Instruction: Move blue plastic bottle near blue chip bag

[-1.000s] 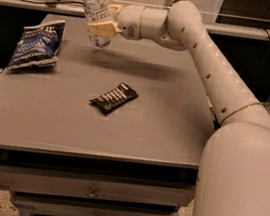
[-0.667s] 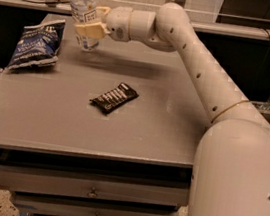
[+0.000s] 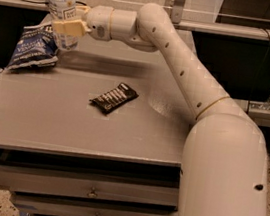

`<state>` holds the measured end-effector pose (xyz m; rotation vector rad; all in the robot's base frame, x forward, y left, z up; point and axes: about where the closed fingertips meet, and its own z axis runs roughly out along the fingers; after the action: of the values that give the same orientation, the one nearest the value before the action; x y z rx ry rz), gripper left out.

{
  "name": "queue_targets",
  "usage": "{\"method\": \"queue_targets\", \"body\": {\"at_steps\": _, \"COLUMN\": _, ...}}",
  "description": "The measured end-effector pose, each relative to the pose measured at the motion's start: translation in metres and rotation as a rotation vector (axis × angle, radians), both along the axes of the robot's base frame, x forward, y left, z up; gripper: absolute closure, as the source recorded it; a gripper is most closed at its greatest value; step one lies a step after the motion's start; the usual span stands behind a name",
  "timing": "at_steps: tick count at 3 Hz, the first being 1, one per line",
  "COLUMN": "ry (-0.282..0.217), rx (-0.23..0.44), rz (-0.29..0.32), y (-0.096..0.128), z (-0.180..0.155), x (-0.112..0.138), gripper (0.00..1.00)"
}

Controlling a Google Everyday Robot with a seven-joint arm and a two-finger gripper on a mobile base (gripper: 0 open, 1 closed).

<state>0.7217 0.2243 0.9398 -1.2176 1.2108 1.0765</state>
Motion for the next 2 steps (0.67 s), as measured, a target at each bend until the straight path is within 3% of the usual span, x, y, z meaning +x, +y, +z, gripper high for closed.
{"method": "queue_targets", "body": {"at_steps": 2, "ry": 0.030, "rx": 0.068, "rz": 0.080, "y": 0.0183, "z": -0.0117, "x": -0.0241, "gripper": 1.00}}
